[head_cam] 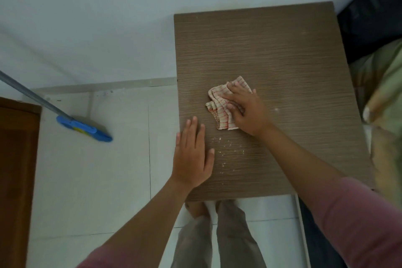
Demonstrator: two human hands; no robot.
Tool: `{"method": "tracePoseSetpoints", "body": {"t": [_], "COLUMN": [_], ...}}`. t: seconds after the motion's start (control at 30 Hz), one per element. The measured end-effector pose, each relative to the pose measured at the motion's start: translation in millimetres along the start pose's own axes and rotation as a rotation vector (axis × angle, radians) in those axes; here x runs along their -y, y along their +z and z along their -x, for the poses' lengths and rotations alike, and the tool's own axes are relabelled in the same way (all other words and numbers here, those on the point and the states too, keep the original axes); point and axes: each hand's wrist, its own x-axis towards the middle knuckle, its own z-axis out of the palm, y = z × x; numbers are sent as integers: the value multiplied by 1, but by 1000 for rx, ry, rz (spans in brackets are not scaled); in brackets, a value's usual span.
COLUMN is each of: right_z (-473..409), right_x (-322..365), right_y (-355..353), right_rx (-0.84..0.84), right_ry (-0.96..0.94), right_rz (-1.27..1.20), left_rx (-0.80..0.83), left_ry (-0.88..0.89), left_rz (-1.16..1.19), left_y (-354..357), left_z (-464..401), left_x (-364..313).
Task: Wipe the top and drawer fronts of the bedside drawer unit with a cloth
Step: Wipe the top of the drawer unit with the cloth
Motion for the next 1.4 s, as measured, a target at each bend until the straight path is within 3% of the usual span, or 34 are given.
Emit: {"method": "tracePoseSetpoints", "body": {"t": [0.2,0.57,1.4], "right_z": [24,60,175], "right_x": [1,8,13], "right_y": [5,10,29], "right_rx": [-11,-38,-49], "right_ry": [15,47,7], "right_rz": [28,33,118], "left_rx": [53,36,-116], "left_ry": [-22,-16,31], "left_rz": [-92,-15,-29], "left_y": [10,7,13], "left_z": [7,7,8], "left_x": [-2,0,4]}}
